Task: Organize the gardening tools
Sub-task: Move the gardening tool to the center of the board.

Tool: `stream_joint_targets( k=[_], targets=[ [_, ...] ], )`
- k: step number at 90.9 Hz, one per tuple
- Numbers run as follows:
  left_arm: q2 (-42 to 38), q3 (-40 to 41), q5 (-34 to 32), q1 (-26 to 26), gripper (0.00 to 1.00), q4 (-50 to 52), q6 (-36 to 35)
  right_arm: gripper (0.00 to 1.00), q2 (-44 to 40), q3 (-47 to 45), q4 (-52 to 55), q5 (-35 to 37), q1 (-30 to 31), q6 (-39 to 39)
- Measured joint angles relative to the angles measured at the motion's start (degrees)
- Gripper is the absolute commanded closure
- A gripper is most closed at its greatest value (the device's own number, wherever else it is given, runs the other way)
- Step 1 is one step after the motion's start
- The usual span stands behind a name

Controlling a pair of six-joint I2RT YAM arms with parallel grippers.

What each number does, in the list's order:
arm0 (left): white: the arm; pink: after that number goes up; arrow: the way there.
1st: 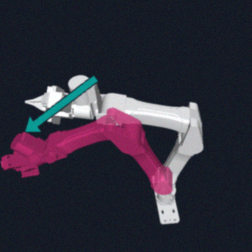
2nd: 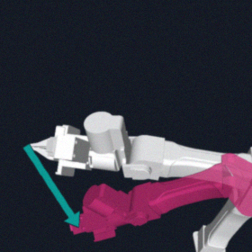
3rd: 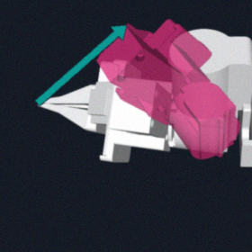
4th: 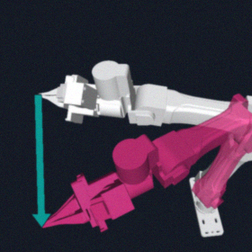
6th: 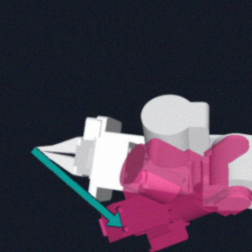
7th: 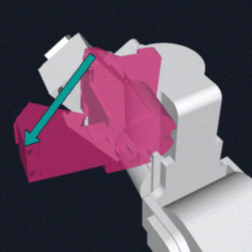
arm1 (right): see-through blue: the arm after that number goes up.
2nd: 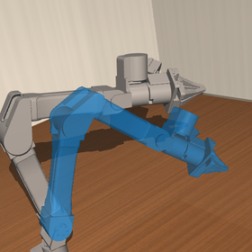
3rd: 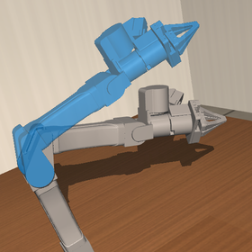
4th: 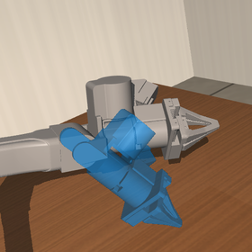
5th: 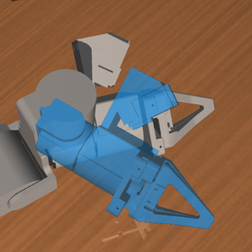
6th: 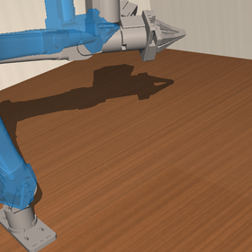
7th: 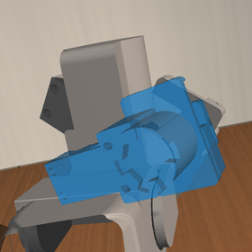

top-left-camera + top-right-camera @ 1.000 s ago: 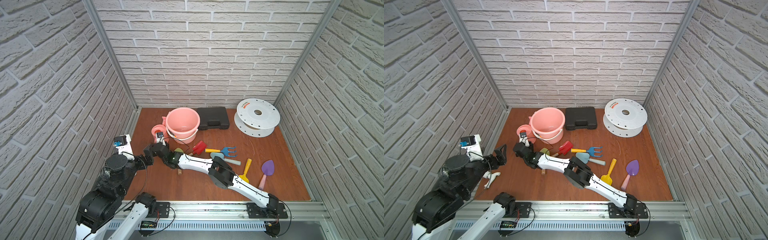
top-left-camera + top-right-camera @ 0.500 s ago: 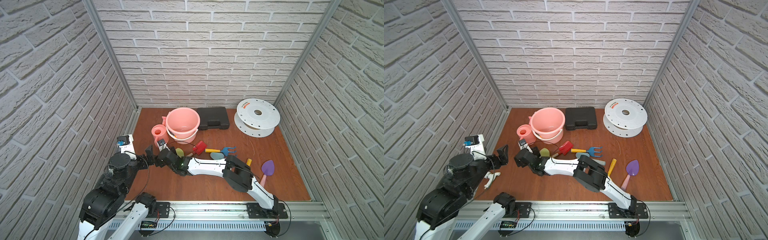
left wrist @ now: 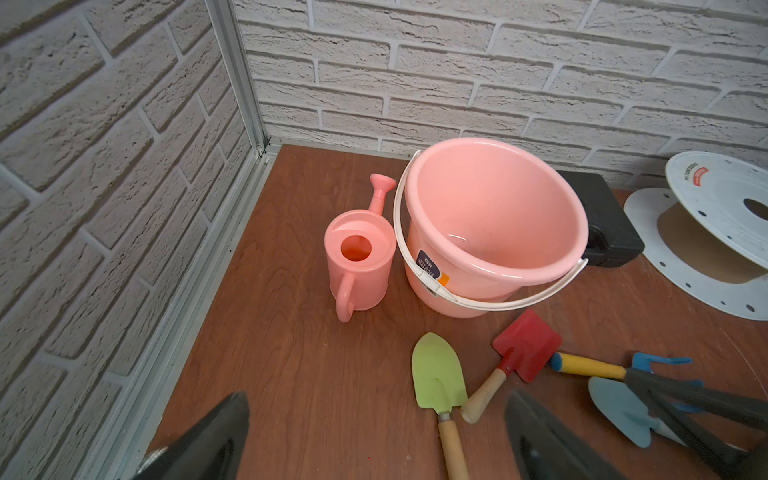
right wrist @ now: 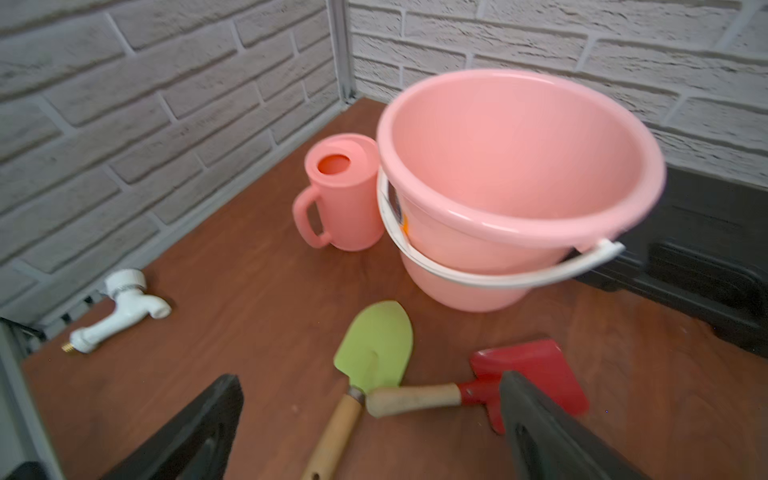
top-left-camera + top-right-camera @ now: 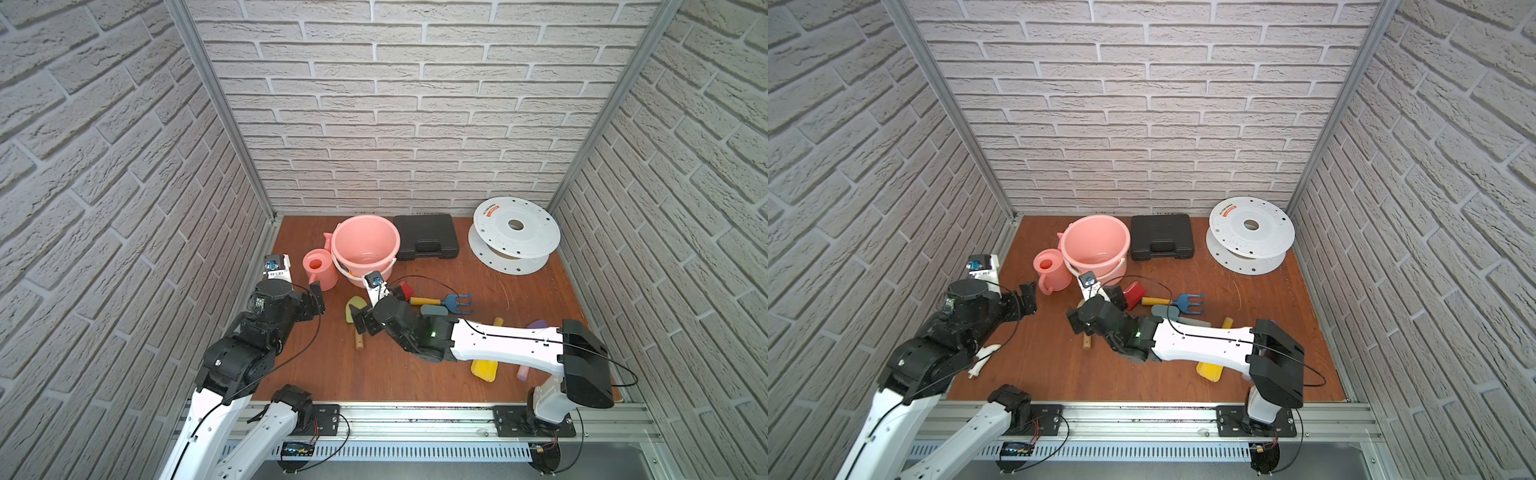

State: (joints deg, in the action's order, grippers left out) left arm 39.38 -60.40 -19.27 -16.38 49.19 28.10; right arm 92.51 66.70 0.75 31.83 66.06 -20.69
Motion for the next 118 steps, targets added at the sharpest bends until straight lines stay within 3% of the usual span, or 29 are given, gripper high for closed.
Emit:
stream_joint_targets(
  k=[23,31,40,48,64,94,118],
  targets=[
    [4.6,5.3,1.3,1.2,0.04,-4.3,1.6,0.00,-11.5,-15.1,3.3,0.5,-4.7,-1.4],
    [8.8,6.7,2.9,4.2,0.12,-5.5,1.7,0.00,-15.4,-19.2,2.9,-0.1,-6.8,-1.9],
    [15.1,7.6,7.4,11.0,0.25,-7.7,1.6,0.00,-18.6,-22.3,2.2,-1.7,-8.9,-2.6],
    [21.2,7.6,10.2,14.6,0.30,-9.2,1.4,0.00,-21.0,-23.6,2.1,-2.8,-10.0,-2.6],
    [31.1,6.6,13.0,15.5,0.46,-11.3,-0.4,0.00,-27.3,-25.1,1.9,-4.5,-10.2,-2.6],
    [43.1,0.4,12.4,17.7,0.54,-15.4,-5.9,0.00,-33.1,-27.0,1.2,-6.1,-10.2,-3.1],
    [46.2,-1.7,9.7,18.4,0.62,-17.4,-10.8,0.00,-33.9,-27.5,1.2,-6.5,-10.2,-3.4]
  ],
)
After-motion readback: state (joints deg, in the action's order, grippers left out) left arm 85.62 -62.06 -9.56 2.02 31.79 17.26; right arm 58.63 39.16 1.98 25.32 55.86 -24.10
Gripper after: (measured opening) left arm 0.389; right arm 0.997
